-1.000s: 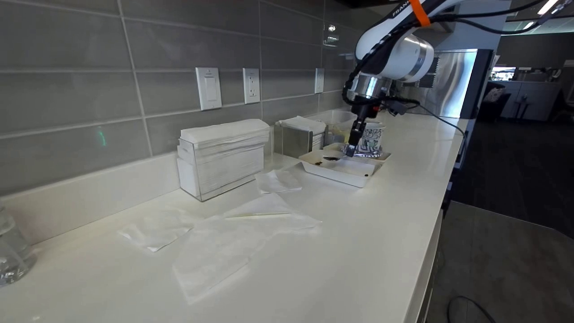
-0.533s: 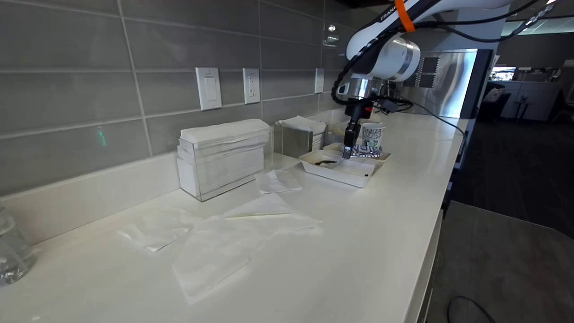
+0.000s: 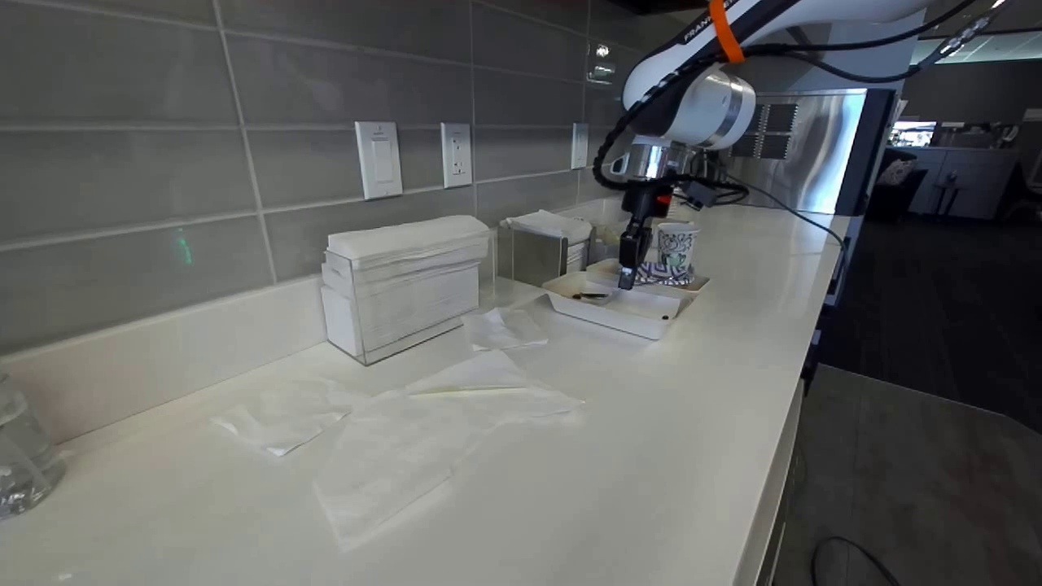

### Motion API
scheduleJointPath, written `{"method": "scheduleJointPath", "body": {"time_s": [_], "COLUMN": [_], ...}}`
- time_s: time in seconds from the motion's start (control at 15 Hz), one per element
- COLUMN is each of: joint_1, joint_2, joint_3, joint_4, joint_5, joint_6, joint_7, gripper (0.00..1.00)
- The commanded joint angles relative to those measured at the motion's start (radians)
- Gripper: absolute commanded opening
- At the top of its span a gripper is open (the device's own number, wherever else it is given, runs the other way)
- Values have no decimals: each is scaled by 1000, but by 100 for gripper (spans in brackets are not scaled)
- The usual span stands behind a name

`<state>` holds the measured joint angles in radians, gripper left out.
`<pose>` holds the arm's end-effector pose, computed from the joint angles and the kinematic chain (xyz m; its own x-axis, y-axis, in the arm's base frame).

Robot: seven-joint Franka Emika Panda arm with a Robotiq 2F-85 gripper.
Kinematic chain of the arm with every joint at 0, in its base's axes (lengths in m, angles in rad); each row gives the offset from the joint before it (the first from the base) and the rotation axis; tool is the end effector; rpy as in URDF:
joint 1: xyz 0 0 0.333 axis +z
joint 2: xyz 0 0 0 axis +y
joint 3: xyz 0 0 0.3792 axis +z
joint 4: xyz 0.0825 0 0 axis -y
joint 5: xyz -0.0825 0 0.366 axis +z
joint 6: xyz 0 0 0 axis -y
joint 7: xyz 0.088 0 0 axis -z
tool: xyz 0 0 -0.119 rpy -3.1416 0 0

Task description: Pick up the spoon from the left side of the take away pack, scoop some of the contents on the same side of the take away pack, place them in the mug and place the spoon in the bowl

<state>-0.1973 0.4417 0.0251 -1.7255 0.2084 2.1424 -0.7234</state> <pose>0.6631 -0.1065 0.3832 0.9066 0.4115 0.0936 0.4216 -0.8926 -0.1597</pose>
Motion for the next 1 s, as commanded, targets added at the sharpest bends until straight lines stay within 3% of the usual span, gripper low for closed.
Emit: {"method": "scheduleJointPath", "body": {"time_s": [0.0, 0.93], "joint_1": [8, -20], "joint_2": [65, 238], "joint_3": [-6, 18], "joint_4": [96, 362], "joint_5": [-18, 14], "joint_6": [-85, -247], "joint_7": [75, 218], "gripper": [2, 2]}}
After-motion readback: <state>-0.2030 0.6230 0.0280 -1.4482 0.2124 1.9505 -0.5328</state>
